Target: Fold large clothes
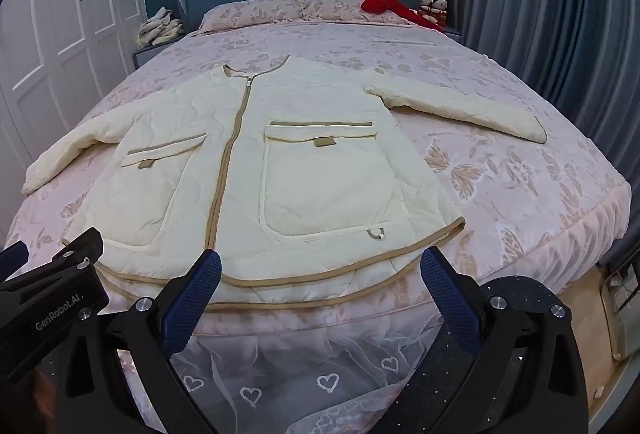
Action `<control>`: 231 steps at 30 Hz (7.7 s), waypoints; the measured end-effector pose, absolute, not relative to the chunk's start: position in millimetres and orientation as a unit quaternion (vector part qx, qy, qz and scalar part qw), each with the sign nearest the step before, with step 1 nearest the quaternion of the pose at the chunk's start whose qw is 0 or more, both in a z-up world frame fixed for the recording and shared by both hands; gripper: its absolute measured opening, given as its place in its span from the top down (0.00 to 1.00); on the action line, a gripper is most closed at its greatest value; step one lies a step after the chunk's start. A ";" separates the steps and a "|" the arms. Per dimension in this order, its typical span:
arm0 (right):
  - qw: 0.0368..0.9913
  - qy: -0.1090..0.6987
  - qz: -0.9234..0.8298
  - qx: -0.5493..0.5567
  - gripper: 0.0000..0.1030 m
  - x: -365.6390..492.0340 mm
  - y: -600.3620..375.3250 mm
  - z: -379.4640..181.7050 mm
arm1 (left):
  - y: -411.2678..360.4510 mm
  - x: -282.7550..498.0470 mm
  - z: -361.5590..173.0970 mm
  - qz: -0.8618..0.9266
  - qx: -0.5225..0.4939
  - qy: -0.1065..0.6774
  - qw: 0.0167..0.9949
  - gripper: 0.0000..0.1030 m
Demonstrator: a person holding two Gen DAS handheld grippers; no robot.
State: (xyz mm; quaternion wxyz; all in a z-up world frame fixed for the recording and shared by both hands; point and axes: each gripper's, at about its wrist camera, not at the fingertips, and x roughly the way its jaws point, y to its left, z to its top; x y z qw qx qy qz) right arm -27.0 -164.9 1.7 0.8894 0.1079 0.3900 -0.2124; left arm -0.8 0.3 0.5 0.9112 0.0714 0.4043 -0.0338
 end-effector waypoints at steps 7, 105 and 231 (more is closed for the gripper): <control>0.892 0.383 -0.220 0.097 0.05 -31.1 -161.7 7.8 | 0.3 -1.0 1.0 -0.034 0.071 0.407 0.910 0.05; 0.890 0.388 -0.213 0.112 0.05 -34.2 -162.6 -7.1 | 5.8 -5.8 -15.0 -0.035 0.066 0.419 0.905 0.09; 0.821 0.314 -0.058 0.473 0.64 242.1 -467.8 -84.6 | 19.5 344.9 -51.8 -0.130 -0.190 0.464 0.855 0.93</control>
